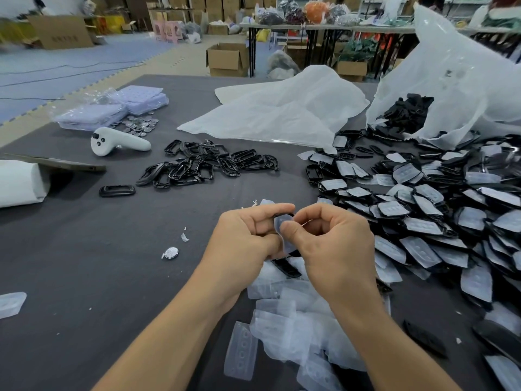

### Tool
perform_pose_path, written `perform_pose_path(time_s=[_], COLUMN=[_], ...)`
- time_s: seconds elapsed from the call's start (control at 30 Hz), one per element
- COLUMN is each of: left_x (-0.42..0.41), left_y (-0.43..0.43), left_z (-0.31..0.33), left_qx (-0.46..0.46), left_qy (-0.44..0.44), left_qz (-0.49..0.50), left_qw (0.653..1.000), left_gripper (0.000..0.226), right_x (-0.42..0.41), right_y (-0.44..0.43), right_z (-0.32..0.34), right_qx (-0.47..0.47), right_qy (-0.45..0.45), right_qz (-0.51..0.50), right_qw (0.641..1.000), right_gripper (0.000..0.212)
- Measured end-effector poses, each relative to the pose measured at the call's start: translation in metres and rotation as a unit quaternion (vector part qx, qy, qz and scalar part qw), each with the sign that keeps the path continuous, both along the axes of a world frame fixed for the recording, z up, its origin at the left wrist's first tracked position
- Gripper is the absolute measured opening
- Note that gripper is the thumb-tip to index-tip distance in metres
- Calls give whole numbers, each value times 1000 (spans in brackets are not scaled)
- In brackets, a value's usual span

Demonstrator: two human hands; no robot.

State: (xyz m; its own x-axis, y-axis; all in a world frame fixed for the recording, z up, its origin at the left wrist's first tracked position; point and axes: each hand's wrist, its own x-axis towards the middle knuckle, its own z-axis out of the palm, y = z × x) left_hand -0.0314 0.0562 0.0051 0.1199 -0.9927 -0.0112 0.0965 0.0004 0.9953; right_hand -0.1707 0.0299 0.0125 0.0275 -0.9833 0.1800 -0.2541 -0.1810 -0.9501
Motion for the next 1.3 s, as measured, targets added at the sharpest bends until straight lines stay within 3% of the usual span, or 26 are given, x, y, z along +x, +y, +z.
perform_pose_path(time_s=[0.53, 0.9, 1.13, 1.3], left_x=[0, -2, 0, -1], left_y=[0, 0, 3, 3], left_z=[3, 10, 12, 13], left_qx=[25, 47, 77, 72], left_qy=[59, 90, 6, -8], left_qz=[-4, 31, 58, 57], left_qw=[998, 994, 995, 996], left_gripper=[43, 46, 24, 28], right_x=[-9, -7, -11, -10], right_y=[-10, -16, -13, -10], right_z=[1, -4, -2, 0], right_qx=[23, 61, 14, -4], right_qy=[93, -3, 37, 56], right_qz=[-23, 70, 70, 60], right_qw=[995, 996, 997, 997], right_gripper=[29, 8, 14, 14])
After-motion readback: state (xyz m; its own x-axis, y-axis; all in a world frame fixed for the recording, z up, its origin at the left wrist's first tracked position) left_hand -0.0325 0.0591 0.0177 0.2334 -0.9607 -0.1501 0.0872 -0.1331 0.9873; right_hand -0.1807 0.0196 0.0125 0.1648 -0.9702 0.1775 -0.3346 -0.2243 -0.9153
